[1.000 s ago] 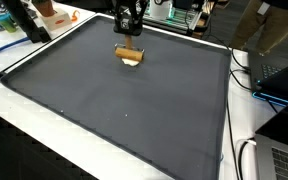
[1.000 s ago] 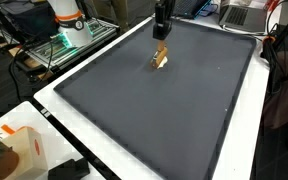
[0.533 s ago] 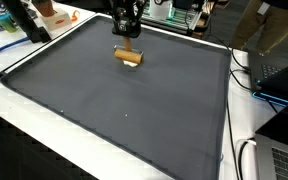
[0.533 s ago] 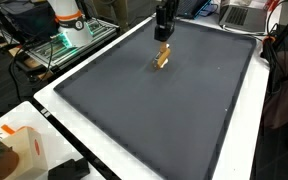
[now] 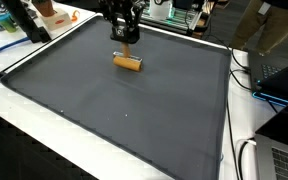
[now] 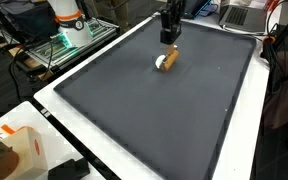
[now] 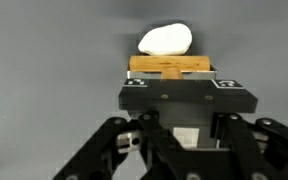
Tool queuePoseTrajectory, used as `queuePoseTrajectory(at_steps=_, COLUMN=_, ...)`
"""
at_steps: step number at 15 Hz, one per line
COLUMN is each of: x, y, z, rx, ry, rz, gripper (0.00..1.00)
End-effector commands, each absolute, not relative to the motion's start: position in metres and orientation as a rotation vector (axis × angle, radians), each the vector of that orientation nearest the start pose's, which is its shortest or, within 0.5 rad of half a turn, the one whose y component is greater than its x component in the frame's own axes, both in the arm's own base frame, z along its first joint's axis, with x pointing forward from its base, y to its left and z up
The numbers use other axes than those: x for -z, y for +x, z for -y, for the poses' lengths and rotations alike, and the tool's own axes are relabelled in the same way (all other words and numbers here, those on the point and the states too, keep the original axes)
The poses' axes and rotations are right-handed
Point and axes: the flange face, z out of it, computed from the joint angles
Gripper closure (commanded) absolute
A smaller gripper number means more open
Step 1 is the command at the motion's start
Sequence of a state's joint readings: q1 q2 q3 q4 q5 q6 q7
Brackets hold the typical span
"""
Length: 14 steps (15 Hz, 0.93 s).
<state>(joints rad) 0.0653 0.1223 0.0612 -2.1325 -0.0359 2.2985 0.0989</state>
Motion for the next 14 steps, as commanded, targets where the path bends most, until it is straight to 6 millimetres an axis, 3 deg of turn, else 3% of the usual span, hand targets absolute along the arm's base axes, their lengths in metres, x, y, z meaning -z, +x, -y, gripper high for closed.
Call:
queuePoseTrajectory(at_steps=1, x=-0.414, y=0.516, z=-0.065, rx=0.150, ry=-3.125, rz=-0.013, gripper=0.77)
queuePoseTrajectory(at_steps=3, x=-0.436, y=0.503, z=-0.063, rx=0.199, ry=-3.125, rz=-0.074, gripper=0.77)
queuePoseTrajectory(at_steps=5, x=-0.440, y=0.497, z=-0.063, rx=0.157, ry=-3.133, rz=-0.132, gripper=0.77)
queuePoseTrajectory(at_steps=14, x=-0.380, y=0.522, z=-0.058, rx=0.075, ry=-3.142, rz=-0.251, gripper=0.77)
